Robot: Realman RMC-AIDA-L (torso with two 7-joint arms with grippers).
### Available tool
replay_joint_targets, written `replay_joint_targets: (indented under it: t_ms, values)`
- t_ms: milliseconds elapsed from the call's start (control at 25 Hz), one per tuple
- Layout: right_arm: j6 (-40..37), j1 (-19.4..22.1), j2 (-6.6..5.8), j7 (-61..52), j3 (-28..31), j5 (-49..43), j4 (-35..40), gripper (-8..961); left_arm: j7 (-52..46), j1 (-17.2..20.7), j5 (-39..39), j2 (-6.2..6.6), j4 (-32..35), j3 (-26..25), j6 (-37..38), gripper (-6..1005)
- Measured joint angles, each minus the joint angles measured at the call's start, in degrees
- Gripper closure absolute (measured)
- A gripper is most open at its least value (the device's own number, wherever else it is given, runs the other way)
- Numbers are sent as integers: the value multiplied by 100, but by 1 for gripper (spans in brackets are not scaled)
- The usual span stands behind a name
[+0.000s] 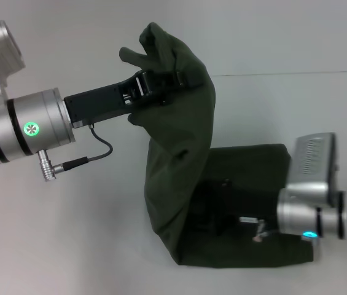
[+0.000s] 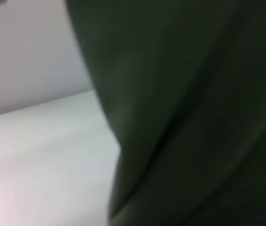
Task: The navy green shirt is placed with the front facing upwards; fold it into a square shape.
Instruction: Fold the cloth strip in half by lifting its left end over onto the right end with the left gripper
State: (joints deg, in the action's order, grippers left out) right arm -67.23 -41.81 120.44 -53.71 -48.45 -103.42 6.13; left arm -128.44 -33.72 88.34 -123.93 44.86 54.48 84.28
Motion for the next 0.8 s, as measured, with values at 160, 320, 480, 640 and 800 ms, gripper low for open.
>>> replay_joint_targets:
  t_ms: [160, 320, 480, 640, 800]
  values:
    - [-625, 806, -44, -189, 378, 57, 882, 293, 54, -5, 39, 1, -38, -8, -66, 867]
    - [-922, 1272, -66, -371, 693, 69, 1403, 294, 89, -2, 41, 0, -60, -4, -114, 862]
    - [-1098, 1791, -83, -535, 1396, 77, 1896, 294, 90, 2, 44, 0, -65, 147, -127, 858]
    - [-1337, 2124, -98, -569, 2264, 78, 2030, 294, 135, -21, 44, -12, -89, 405, -188, 854]
    - [-1516, 2296, -100, -543, 2807, 78, 2040, 293, 266, -139, 34, -32, -298, 706, -483, 849]
